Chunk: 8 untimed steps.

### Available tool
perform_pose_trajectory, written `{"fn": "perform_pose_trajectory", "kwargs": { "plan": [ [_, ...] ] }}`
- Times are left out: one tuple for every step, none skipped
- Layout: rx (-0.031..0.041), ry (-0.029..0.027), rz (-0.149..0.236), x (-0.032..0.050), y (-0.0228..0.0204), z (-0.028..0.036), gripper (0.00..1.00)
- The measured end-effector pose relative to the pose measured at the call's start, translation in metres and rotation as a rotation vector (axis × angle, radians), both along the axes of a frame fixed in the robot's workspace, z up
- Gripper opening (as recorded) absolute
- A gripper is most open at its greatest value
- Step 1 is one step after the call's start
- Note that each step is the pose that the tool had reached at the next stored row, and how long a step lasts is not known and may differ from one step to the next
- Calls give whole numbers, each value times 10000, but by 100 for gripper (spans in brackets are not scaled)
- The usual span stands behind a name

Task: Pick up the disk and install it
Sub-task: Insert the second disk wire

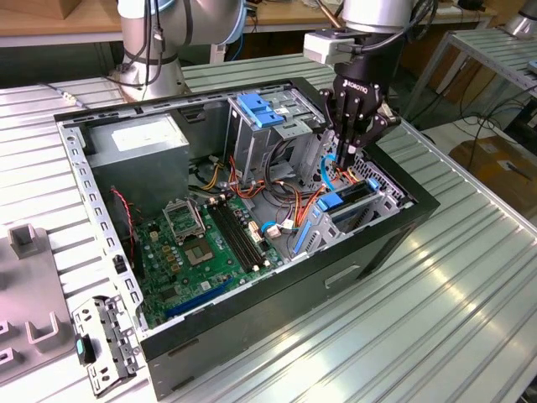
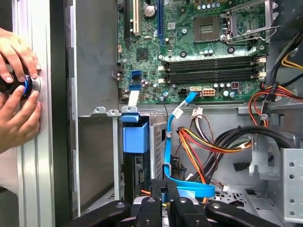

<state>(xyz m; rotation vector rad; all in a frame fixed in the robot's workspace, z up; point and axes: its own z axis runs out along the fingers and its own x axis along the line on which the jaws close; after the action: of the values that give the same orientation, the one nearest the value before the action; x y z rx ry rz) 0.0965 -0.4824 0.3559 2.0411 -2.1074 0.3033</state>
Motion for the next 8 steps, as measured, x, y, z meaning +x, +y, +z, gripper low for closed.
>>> {"fn": "perform_pose_trajectory", "kwargs": {
  "plan": [
    [1,-13,12,-5,-20,-1,16],
    [4,-30,29,-15,-52,-2,16],
    [9,-43,47,-25,-83,-4,16],
    [16,-50,58,-33,-104,-6,16],
    [32,-55,69,-40,-119,-7,16],
    [76,-69,79,-48,-132,-8,16],
    [120,-84,85,-53,-142,-9,16],
    [166,-100,93,-58,-152,-9,16]
  ]
}}
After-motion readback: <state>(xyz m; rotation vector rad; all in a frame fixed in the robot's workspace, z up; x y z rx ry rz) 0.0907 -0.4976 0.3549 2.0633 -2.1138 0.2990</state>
